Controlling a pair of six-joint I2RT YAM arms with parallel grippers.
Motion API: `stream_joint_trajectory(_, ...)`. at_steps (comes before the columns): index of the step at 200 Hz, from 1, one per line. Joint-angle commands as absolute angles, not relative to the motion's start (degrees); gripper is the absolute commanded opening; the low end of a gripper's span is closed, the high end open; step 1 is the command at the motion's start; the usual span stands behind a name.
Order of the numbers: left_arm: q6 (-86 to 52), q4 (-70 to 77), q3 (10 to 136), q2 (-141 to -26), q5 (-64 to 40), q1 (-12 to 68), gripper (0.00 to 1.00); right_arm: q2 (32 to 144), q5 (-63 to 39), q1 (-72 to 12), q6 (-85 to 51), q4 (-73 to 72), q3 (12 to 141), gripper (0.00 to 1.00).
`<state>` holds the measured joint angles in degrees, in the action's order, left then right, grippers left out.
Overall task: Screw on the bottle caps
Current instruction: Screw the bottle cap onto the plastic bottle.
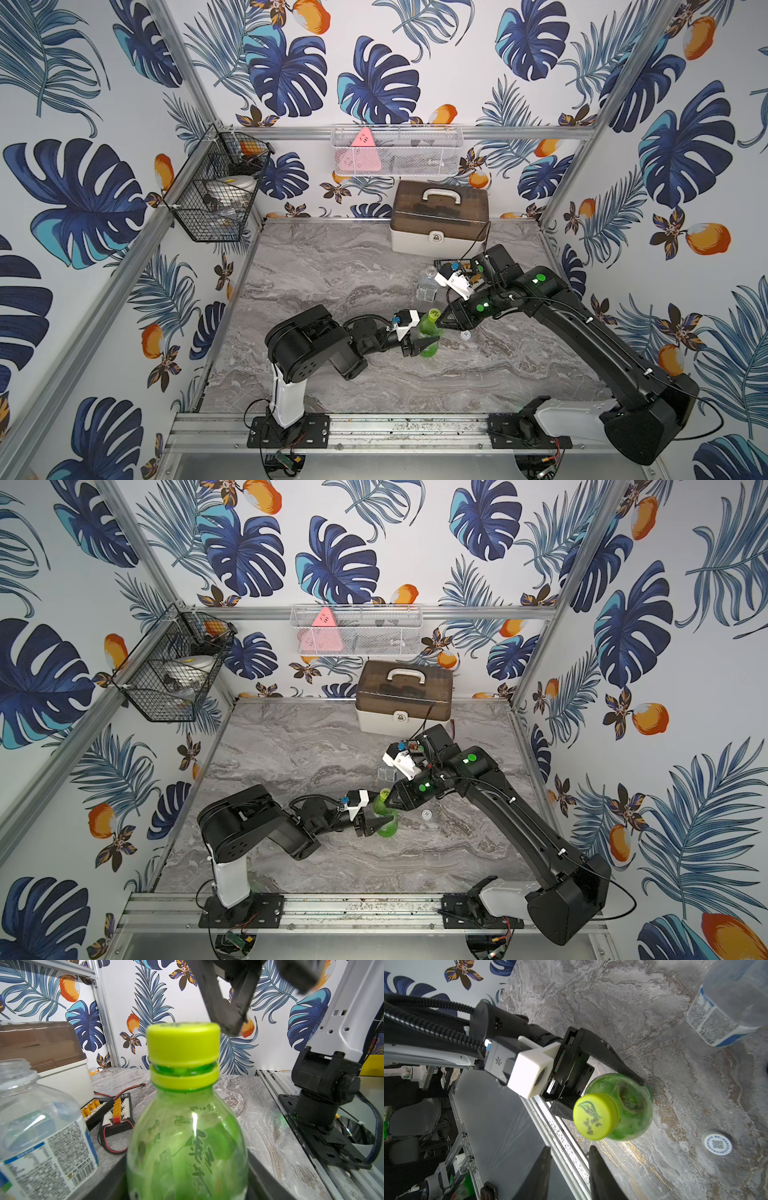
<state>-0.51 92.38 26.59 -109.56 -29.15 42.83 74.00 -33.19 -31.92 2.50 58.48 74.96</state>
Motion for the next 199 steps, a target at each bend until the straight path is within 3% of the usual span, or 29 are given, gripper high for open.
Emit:
stream_joint_trajectory(1, 0.5, 88.7, 25.9, -110.3, -27.6, 42.6, 0.68, 74.3, -31.9, -31.9, 1.4, 54.5, 76.5, 0.36)
stream_joint_trajectory(67, 0.5, 88.6, 25.8, -110.0, -27.5, 42.6, 0.68, 80.1, -32.8, -31.8, 2.0, 49.7, 78.9, 0.33)
stream_joint_trajectory(199, 0.1, 88.7, 25.6, -109.8, -26.3, 42.6, 0.68, 75.3, -34.9, -31.9, 2.4, 54.6, 74.7, 0.26)
